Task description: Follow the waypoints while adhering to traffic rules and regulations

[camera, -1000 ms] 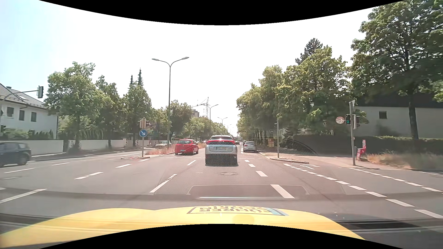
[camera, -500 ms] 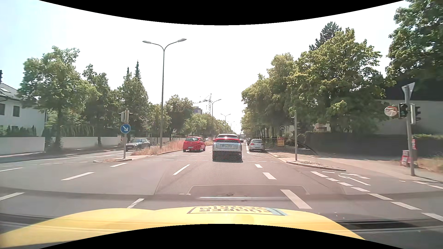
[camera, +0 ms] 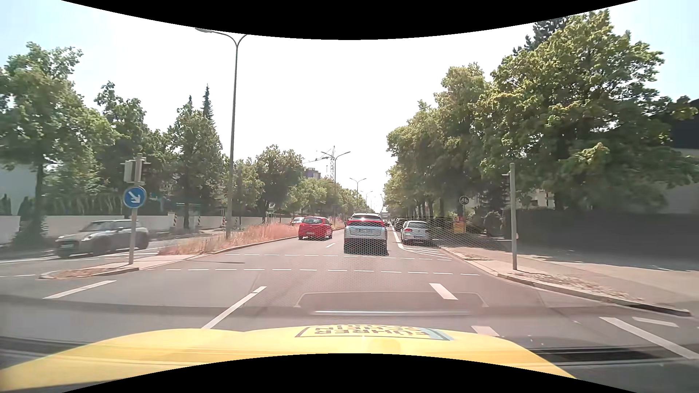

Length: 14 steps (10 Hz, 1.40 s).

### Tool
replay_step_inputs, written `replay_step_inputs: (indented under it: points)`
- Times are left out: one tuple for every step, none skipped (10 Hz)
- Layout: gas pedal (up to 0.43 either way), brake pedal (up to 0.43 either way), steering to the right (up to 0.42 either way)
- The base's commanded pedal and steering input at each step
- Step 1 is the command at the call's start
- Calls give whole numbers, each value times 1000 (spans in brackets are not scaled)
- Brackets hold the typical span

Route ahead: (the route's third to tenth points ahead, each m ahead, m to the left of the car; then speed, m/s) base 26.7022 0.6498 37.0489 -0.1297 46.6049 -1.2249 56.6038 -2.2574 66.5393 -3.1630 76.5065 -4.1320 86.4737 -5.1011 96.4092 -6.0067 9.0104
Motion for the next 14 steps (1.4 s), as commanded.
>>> replay_step_inputs:
  points:
    - [260, 0, -1]
    - [260, 0, 5]
    - [260, 0, 11]
    - [260, 0, 17]
    - [260, 0, 18]
    - [248, 0, 16]
    - [248, 0, 16]
    - [240, 0, 16]
    - [228, 0, 17]
    - [209, 0, 19]
    - [197, 0, 19]
    - [189, 0, 19]
    - [177, 0, 19]
    - [169, 0, 20]
